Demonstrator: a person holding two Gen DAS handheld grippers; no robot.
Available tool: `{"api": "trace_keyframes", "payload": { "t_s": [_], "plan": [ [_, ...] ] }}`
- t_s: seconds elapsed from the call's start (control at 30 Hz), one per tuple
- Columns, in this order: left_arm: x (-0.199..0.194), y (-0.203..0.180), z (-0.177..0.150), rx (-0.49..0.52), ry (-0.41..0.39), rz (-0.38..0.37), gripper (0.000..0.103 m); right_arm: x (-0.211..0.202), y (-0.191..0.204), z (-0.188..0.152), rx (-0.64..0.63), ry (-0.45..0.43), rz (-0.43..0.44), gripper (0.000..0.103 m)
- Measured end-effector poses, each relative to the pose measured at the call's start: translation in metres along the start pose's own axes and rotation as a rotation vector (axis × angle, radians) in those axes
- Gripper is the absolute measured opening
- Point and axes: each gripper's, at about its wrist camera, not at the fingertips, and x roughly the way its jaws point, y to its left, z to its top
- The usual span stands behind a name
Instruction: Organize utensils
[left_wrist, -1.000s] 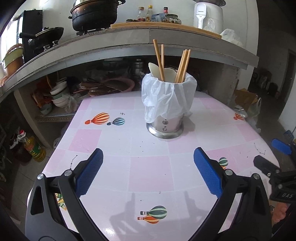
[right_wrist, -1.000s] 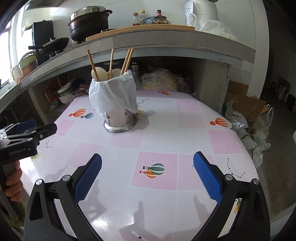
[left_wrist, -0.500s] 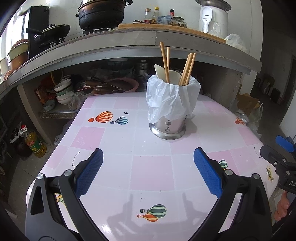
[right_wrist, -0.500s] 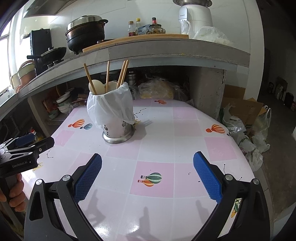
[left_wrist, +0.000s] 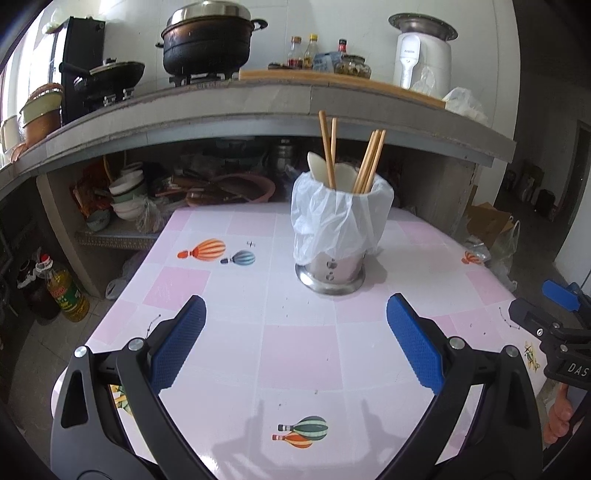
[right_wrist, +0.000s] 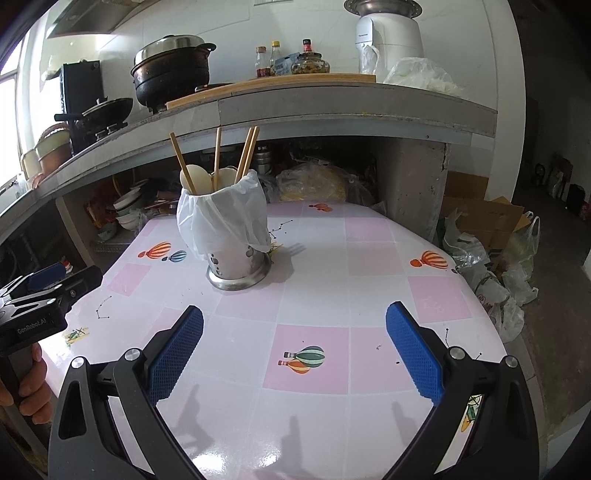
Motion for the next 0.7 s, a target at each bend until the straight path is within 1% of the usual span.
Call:
{"api": "trace_keyframes", "payload": {
  "t_s": [0.1,0.2,0.43,0.7],
  "plan": [
    [-0.0033,-0.0019,0.0026,0.005,-0.021,-0.002,0.095,-0.0017,0.0009,0.0009,-0.003,-0.007,-0.003,0.096],
    [-0.0037,-0.0025,0.003,0.003,-0.02,-0.002,0.095,-0.0038,0.0008,0.0017,-0.004,-0.013,-0.007,0.096],
    [-0.0098,-0.0018,0.0076,-0.012,-0.051,-0.002,0.095,-0.0075,0.0008,0.0051,0.004,-0.028,-0.008,0.097],
    [-0.0107,0.0031,0.0069,-0.03,-0.04,0.005,0.095,-0.0084,0.0034,0.0051,0.0,-0.027,-0.005,0.097]
  ]
}}
